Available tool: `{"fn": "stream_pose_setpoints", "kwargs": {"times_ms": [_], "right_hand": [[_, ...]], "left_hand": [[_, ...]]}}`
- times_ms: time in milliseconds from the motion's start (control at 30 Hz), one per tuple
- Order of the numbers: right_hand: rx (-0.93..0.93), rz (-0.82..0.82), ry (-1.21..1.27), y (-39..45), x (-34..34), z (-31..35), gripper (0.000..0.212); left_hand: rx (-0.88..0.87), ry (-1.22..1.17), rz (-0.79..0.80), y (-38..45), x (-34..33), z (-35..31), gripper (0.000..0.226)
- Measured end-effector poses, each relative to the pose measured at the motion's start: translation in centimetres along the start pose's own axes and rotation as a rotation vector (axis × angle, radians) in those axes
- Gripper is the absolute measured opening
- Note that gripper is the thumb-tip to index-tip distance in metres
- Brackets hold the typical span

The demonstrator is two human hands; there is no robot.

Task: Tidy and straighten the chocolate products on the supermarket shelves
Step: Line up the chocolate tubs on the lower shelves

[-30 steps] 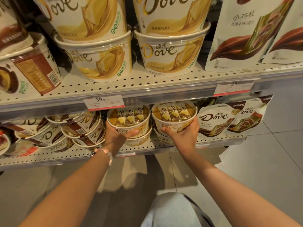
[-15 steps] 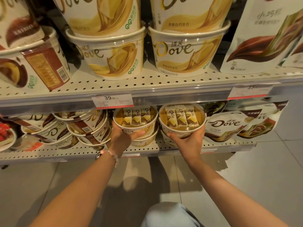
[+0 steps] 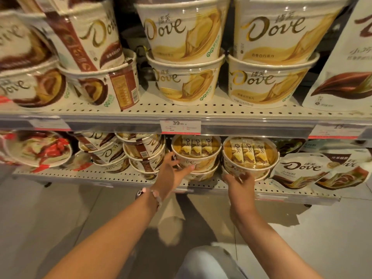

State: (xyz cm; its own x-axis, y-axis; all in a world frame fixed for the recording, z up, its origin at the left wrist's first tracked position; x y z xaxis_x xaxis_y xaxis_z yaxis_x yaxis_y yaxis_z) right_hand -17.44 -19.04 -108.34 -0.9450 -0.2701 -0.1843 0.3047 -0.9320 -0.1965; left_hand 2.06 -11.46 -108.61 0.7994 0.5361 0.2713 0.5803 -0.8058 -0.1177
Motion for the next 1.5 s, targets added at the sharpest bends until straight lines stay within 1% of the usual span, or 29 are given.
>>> {"fn": "stream_pose_setpoints", "kwargs": {"times_ms": [67, 100, 167, 267, 333, 400, 467, 500, 567, 600, 633, 700, 767, 900, 1033, 1100, 1233, 1367, 1500], "right_hand": [[-0.033, 0.069, 0.052, -1.2, -2.6, 0.8, 0.062], [-0.039, 0.095, 0.07, -1.8, -3.9, 1.4, 0.06], [0.002, 0.146, 0.062, -2.9, -6.4, 3.6, 0.049], [0.217, 0.235, -0.048, -4.7, -10.1, 8.4, 0.036], [0.347, 0.315, -0.105, -6.1, -13.1, 11.4, 0.037], [0.459, 0.36, -0.153, -7.0, -16.2, 13.9, 0.038], [0.584, 0.359, -0.241, -7.5, -19.3, 16.1, 0.044], [0.643, 0.346, -0.298, -7.5, -20.8, 17.0, 0.053], [0.724, 0.304, -0.42, -7.2, -23.5, 17.9, 0.079], [0.735, 0.281, -0.465, -6.9, -24.7, 17.9, 0.092], [0.729, 0.255, -0.493, -6.5, -25.6, 17.8, 0.104], [0.702, 0.2, -0.505, -5.8, -27.1, 17.3, 0.119], [0.672, 0.154, -0.493, -5.2, -28.1, 16.6, 0.128], [0.616, 0.073, -0.477, -4.2, -28.8, 15.9, 0.14], [0.587, 0.011, -0.529, -3.7, -28.8, 15.8, 0.149], [0.607, -0.033, -0.558, -3.7, -28.9, 15.9, 0.15], [0.596, -0.077, -0.546, -3.5, -28.4, 15.9, 0.141], [0.56, -0.075, -0.54, -2.8, -28.0, 15.6, 0.133], [0.529, -0.01, -0.53, -2.3, -27.9, 15.7, 0.134]], "left_hand": [[0.013, -0.018, 0.003, -1.4, 1.5, -1.2, 0.079], [0.025, -0.04, -0.001, -2.1, 2.6, -1.9, 0.076], [0.007, -0.052, -0.041, -3.6, 5.6, -3.9, 0.057], [-0.193, 0.107, -0.197, -6.0, 11.4, -8.5, 0.03], [-0.309, 0.17, -0.336, -7.3, 15.6, -11.1, 0.027], [-0.372, 0.186, -0.476, -8.0, 19.8, -13.1, 0.025], [-0.435, 0.201, -0.62, -8.5, 23.8, -14.6, 0.031], [-0.468, 0.238, -0.706, -8.7, 25.7, -15.3, 0.038], [-0.465, 0.329, -0.881, -8.8, 29.2, -16.0, 0.06], [-0.445, 0.349, -0.942, -8.6, 30.7, -16.1, 0.073], [-0.418, 0.342, -0.971, -8.1, 32.1, -15.9, 0.088], [-0.34, 0.268, -0.954, -6.6, 34.4, -15.0, 0.113], [-0.291, 0.199, -0.887, -5.0, 35.9, -14.0, 0.125], [-0.351, 0.147, -0.742, -3.0, 37.1, -13.6, 0.132], [-0.363, 0.081, -0.656, -1.8, 37.0, -12.9, 0.141], [-0.381, 0.09, -0.645, -1.3, 37.1, -12.7, 0.143], [-0.372, 0.077, -0.65, -0.7, 37.6, -12.2, 0.139], [-0.373, 0.033, -0.609, -0.1, 37.4, -11.6, 0.135], [-0.386, 0.001, -0.581, 0.6, 37.4, -11.4, 0.131]]}}
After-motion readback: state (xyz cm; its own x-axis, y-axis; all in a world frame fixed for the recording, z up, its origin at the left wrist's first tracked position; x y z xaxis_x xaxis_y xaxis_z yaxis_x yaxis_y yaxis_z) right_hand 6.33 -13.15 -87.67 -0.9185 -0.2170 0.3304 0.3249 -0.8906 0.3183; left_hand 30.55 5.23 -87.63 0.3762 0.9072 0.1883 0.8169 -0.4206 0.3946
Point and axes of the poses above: each hand's wrist, its own y-axis towards the middle knuckle, its own x-axis out of the back of the hand, z = x × y, the point moved 9 cm from there along y, towards the middle knuckle, and after that the axes turned 2 degrees about z, right-handed, at the moved point
